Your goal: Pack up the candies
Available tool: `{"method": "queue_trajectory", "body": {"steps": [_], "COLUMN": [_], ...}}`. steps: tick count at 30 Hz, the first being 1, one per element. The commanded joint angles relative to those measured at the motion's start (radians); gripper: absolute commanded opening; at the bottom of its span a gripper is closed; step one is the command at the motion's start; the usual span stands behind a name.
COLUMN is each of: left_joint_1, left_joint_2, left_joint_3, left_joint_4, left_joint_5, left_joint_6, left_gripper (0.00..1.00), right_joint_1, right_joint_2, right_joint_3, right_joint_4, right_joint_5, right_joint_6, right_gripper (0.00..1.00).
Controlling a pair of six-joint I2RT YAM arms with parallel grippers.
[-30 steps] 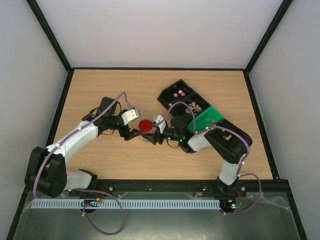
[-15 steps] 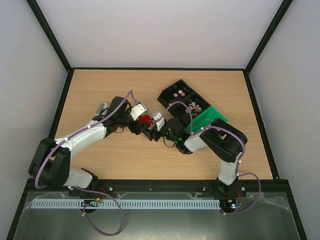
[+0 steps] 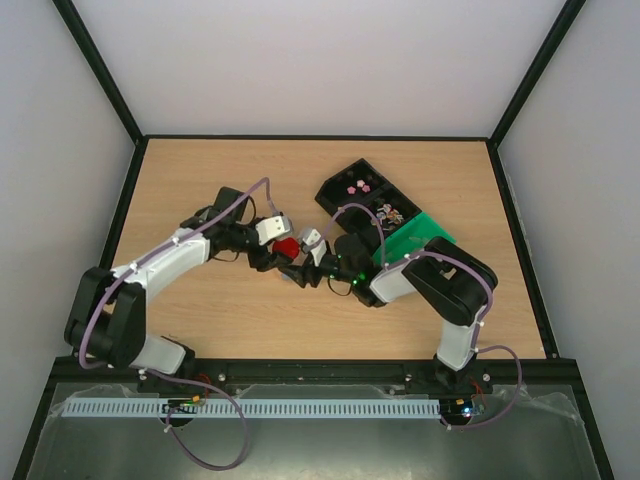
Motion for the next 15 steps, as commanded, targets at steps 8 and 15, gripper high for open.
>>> {"method": "queue_trajectory", "body": {"steps": [8, 15], "left_joint_1": [0.064, 0.100], "left_joint_2": [0.174, -0.009], "left_joint_3": [0.194, 0.046], "left_joint_4": [-0.370, -0.098], "left_joint_5": [0.069, 0.145], "left_joint_6": [0.457, 0.122], "left_gripper": [0.70, 0.99], "right_joint_1": [-0.025, -0.025], "right_joint_2": [-0.030, 0.009], "right_joint_3": [-0.028, 0.011], "right_joint_4": [-0.174, -0.119], "right_joint_5": [-0.326, -0.056], "right_joint_6": [-0.085, 0.007], "right_gripper": [0.06, 0.06]}}
